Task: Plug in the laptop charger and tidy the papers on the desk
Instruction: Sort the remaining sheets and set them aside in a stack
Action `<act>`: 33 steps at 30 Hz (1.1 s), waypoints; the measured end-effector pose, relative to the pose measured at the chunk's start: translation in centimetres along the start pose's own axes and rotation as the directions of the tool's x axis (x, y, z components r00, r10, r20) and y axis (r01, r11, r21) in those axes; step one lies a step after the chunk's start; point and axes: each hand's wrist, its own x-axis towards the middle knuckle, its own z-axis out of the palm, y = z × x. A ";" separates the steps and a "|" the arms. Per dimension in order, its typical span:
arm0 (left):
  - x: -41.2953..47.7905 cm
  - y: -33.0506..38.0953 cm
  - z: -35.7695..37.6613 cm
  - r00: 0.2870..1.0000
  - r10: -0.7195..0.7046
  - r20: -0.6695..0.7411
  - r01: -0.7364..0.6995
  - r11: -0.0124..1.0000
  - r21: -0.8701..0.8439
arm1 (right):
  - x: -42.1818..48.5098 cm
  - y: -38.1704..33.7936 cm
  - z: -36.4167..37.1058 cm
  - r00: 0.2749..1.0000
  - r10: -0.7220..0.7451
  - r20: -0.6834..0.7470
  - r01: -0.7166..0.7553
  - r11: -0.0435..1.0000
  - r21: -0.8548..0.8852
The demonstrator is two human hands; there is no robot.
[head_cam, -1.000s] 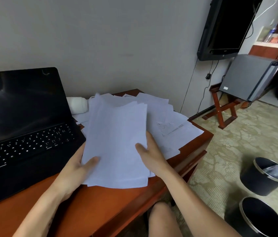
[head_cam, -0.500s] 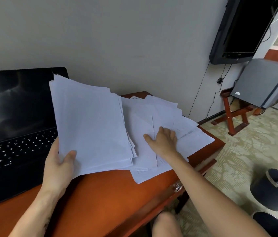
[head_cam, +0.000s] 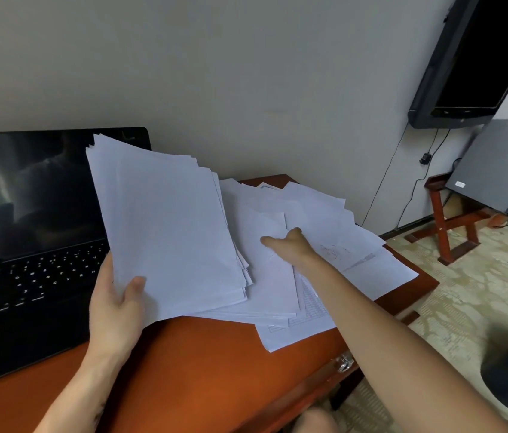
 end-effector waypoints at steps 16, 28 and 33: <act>0.5 -0.6 -0.2 1.000 -0.020 -0.022 0.020 1.000 0.000 | 2.6 0.9 -0.6 0.992 -0.052 -0.115 0.100 0.880 0.464; 0.1 -0.1 0.1 1.000 -0.015 -0.003 0.015 1.000 0.027 | 0.0 3.8 -6.9 0.972 -0.120 -0.200 0.224 0.719 0.658; -0.3 0.1 0.4 1.000 -0.006 0.030 0.005 1.000 0.023 | -0.7 5.8 -9.2 0.958 -0.072 -0.277 0.257 0.646 0.719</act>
